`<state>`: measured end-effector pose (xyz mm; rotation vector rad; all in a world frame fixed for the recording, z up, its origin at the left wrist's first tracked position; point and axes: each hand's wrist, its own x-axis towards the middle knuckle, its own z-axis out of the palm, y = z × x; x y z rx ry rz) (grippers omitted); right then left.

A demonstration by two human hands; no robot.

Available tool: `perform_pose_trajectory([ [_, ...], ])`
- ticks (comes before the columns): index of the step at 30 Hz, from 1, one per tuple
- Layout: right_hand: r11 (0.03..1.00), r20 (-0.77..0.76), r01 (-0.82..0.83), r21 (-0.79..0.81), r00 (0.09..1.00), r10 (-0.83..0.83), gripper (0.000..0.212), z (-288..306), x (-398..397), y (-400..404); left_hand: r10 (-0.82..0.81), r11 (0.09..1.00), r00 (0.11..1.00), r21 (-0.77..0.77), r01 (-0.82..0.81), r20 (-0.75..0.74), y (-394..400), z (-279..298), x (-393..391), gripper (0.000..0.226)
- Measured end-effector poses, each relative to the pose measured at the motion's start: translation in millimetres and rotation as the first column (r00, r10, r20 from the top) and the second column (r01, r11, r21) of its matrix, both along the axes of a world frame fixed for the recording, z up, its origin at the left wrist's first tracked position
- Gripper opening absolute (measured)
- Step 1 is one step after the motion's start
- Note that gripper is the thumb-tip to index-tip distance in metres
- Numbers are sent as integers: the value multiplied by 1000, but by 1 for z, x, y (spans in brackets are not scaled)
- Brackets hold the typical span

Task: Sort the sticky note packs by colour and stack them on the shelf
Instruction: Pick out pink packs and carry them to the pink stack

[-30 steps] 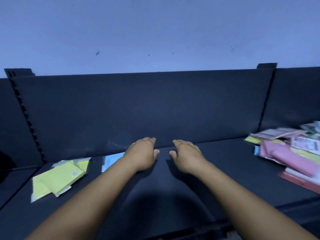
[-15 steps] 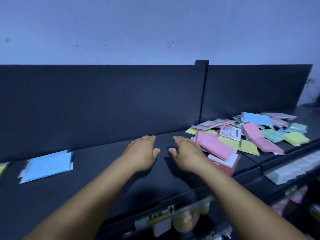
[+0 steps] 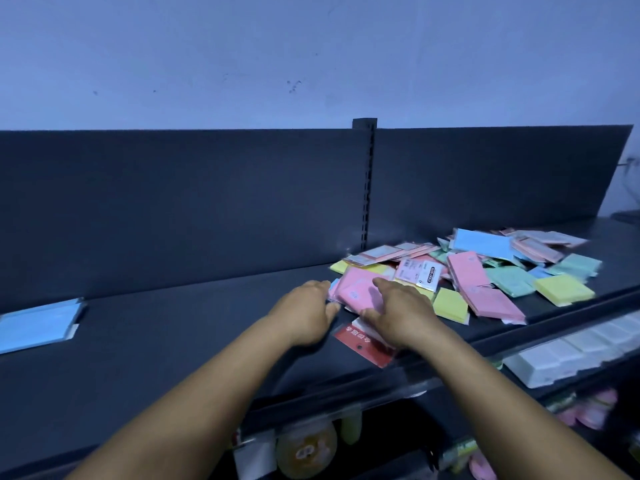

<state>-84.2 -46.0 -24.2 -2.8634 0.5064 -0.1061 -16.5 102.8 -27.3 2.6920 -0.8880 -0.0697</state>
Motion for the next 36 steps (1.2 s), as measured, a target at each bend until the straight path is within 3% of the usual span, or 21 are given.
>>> perform_pose_trajectory([
  [4, 1000, -98, 15, -6, 995, -16, 64, -9, 2, -20, 40, 998, 999, -46, -41, -31, -15, -7, 7, 22],
  [10, 997, -111, 66, 42, 992, -61, 91, -7, 8, -33, 112, 993, 992, -15, -113, -49, -30, -10, 15, 28],
  [15, 951, 46, 84, 298, 994, -102, 65, 2, 13, -45, 146, 989, 987, 5, -146, -72, -41, -10, 25, 32],
  [22, 905, 216, 125, 407, 949, -228, 54, 7, 22, -58, 217, 976, 970, 13, -217, -112, -59, -12, 43, 47],
  [29, 848, 247, 158, 505, 915, -318, 28, 1, 26, -67, 269, 916, 897, -195, -351, -351, -59, -16, 65, 34],
  [36, 835, 257, 85, 543, 930, -262, 29, 0, 29, -69, 139, 757, 794, -453, -470, -593, -64, -17, 69, 22],
])
